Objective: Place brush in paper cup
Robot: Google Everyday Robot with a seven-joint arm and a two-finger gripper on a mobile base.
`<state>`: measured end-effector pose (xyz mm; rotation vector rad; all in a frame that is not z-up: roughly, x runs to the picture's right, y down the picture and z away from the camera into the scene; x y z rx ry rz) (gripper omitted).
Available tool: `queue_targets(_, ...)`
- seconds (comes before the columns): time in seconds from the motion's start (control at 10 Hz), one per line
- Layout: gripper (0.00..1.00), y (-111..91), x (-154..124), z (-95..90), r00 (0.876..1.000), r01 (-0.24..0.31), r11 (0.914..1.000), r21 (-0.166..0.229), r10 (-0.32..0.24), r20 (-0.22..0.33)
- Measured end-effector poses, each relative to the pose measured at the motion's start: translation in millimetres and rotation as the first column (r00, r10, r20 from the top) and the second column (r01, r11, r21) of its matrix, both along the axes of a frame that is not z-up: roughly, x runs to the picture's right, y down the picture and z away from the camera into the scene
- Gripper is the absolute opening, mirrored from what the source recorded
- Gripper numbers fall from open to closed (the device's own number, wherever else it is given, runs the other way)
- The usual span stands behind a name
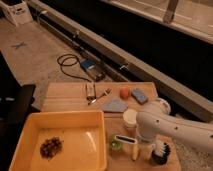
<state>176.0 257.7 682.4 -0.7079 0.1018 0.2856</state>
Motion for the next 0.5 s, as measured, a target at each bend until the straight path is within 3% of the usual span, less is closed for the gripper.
queue_targets(0.3,0.0,-42.1,3.9,-25.7,0.999,0.027,0.9945,0.101,-0.03,0.026)
queue_targets(0.5,0.0,-65.4,-10.1,-41.9,0.99,0.081,0.9838,0.16,-0.099,0.105)
